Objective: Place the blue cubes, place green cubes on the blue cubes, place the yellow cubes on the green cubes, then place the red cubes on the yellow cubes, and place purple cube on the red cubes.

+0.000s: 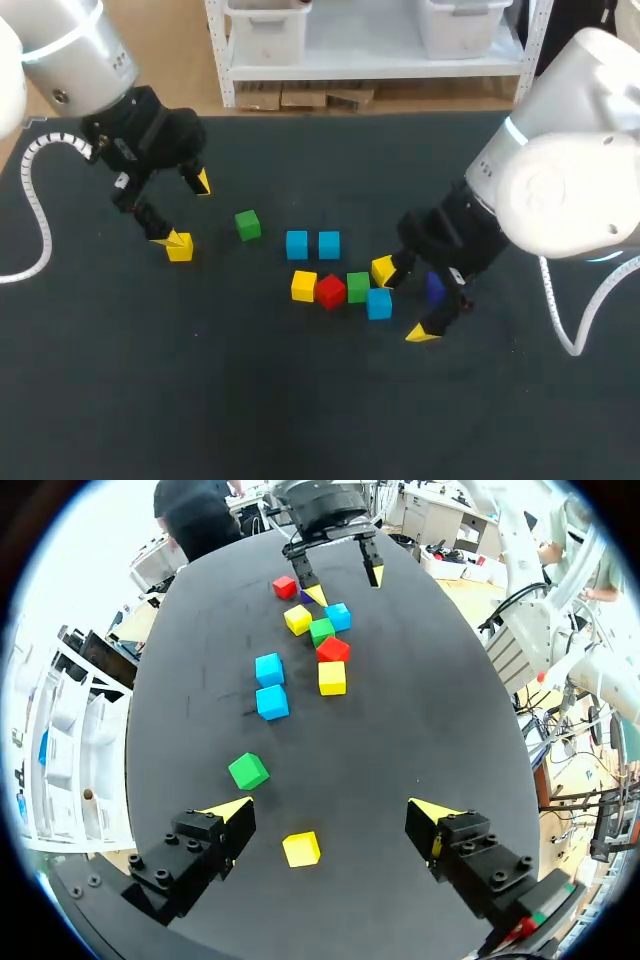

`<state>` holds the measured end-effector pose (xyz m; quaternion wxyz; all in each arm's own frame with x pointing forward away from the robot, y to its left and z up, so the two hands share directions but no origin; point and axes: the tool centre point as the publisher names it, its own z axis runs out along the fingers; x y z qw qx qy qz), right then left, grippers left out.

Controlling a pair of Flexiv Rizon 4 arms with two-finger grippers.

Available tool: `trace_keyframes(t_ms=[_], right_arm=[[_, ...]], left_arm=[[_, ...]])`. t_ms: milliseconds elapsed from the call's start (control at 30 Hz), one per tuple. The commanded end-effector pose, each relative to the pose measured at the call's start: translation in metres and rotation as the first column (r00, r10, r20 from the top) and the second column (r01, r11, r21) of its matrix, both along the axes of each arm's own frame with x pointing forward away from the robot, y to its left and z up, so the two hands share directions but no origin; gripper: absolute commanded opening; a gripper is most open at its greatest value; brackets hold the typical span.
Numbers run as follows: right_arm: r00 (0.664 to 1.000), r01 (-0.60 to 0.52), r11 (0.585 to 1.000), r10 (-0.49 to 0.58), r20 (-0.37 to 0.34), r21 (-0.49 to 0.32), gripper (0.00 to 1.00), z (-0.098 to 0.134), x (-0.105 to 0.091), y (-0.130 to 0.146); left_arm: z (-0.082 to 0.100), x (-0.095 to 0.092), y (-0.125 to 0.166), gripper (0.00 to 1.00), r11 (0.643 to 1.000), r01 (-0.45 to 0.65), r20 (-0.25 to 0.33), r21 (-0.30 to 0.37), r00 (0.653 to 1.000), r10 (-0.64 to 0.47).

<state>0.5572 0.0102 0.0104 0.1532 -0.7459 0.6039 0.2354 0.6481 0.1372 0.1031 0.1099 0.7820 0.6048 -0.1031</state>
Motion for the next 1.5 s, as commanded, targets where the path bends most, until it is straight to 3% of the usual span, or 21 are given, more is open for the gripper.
trace_keyframes(t_ms=[33, 500, 867, 1133, 1167, 1300, 1433, 1500], right_arm=[[1.0, 0.009, 1.0, -0.009, 0.0, 0.002, 1.0, -0.006, 0.002, 0.001], [1.0, 0.025, 1.0, -0.025, -0.007, 0.001, 1.0, -0.014, 0.018, 0.011], [0.993, -0.122, 0.993, 0.122, 0.0, 0.0, 1.0, -0.016, 0.028, 0.026], [0.993, -0.122, 0.993, 0.122, -0.006, -0.006, 1.0, -0.019, 0.027, 0.026], [0.993, -0.122, 0.992, 0.122, -0.006, -0.007, 0.93, -0.019, 0.027, 0.026], [0.993, -0.12, 0.993, 0.12, -0.005, -0.011, 0.94, -0.018, 0.026, 0.025], [0.993, -0.121, 0.992, 0.121, -0.001, -0.019, 0.61, -0.016, 0.026, 0.023], [0.993, -0.117, 0.993, 0.117, 0.005, -0.025, 0.56, -0.014, 0.026, 0.022]], left_arm=[[0.0, 0.001, 0.001, 1.0, 1.0, 0.002, -0.001, -0.001, 1.0, -0.002], [0.0, 0.001, 0.001, 1.0, 1.0, 0.002, -0.001, -0.001, 1.0, -0.002], [0.0, 0.001, 0.001, 1.0, 1.0, 0.002, -0.001, -0.001, 1.0, -0.002], [0.0, 0.001, 0.001, 1.0, 1.0, 0.002, -0.001, -0.001, 1.0, -0.002], [0.0, 0.001, 0.001, 1.0, 1.0, 0.002, -0.001, -0.001, 1.0, -0.002], [0.0, 0.001, 0.001, 1.0, 1.0, 0.002, -0.001, -0.001, 1.0, -0.002], [0.0, 0.001, 0.001, 1.0, 1.0, 0.002, -0.001, -0.001, 1.0, -0.002], [0.0, 0.001, 0.001, 1.0, 1.0, 0.002, -0.001, -0.001, 1.0, -0.002]])
